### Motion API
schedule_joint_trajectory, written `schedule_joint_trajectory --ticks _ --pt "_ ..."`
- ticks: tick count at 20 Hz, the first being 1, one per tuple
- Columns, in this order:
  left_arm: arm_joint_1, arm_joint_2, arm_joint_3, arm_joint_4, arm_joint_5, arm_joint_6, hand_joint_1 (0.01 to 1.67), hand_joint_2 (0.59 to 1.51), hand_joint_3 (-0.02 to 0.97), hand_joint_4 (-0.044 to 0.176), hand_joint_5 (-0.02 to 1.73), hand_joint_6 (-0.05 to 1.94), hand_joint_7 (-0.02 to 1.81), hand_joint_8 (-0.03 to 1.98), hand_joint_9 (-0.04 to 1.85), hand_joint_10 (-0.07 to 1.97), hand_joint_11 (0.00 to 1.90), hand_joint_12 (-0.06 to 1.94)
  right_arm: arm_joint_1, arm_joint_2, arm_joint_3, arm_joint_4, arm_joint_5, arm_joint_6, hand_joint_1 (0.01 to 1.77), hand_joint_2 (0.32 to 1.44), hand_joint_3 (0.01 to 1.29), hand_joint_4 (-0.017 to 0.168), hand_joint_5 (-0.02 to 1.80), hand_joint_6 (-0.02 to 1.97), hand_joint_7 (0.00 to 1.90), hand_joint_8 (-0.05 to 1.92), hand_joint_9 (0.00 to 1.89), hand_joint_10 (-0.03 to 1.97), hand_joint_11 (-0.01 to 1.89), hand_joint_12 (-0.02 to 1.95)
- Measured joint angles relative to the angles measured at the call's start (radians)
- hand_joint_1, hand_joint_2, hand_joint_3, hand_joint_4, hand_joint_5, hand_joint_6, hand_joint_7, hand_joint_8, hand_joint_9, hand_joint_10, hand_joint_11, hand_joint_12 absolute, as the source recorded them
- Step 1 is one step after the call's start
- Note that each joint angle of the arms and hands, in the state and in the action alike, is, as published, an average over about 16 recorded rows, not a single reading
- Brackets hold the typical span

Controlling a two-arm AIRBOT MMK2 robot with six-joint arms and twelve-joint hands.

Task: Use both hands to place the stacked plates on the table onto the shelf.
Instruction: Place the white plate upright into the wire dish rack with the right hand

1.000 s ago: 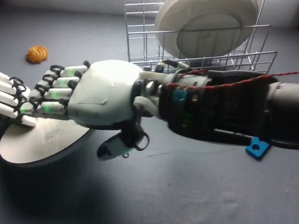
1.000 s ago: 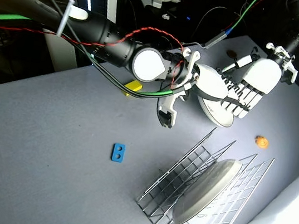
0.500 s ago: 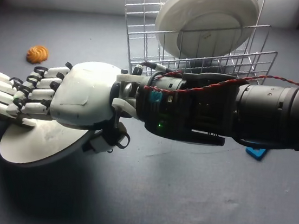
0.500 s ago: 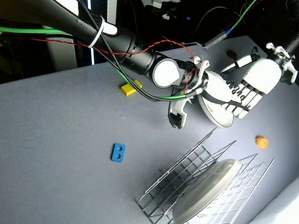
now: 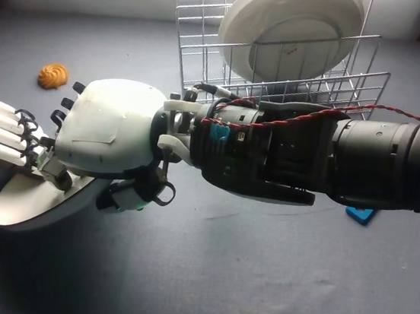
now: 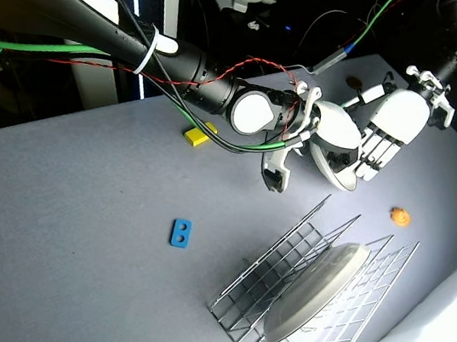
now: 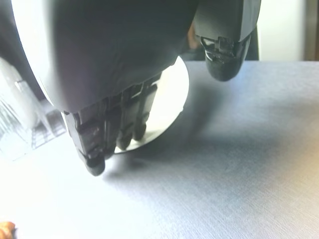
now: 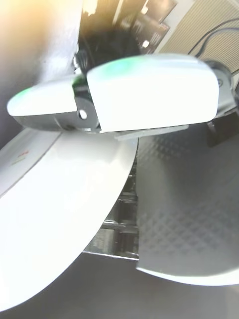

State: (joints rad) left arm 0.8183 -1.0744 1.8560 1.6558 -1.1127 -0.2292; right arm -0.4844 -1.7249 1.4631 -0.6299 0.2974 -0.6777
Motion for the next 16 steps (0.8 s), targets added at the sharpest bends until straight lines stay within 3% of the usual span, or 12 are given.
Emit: schedule_joint_trajectory --ticks 4,9,16 --pt "-0.042 0.000 0.001 0.014 -0.017 -0.013 0.02 1.142 0.010 -0.004 0.06 0.01 0.04 0.00 0.03 -0.01 0.02 0.12 -0.002 0.003 -0.001 0.009 0.017 -0.005 1.16 1.02 0.01 -0.011 0.76 0.58 0.88 0.56 0.94 0.85 0.78 1.22" --pt "-0.110 0.006 0.001 0.034 -0.046 -0.034 0.02 1.140 0.011 0.000 0.06 0.02 0.05 0.00 0.04 0.01 0.02 0.12 -0.001 0.027 -0.030 0.028 0.010 -0.004 1.17 1.01 0.01 -0.011 0.77 0.67 0.88 0.69 0.94 1.11 0.82 1.23" --pt "-0.188 0.027 -0.006 0.038 -0.084 -0.059 0.02 1.134 0.011 0.004 0.07 0.01 0.06 0.00 0.05 0.02 0.02 0.14 0.026 0.143 -0.177 0.061 -0.045 0.017 1.21 1.01 0.01 -0.010 0.79 0.75 0.90 0.73 0.94 1.14 0.81 1.22"
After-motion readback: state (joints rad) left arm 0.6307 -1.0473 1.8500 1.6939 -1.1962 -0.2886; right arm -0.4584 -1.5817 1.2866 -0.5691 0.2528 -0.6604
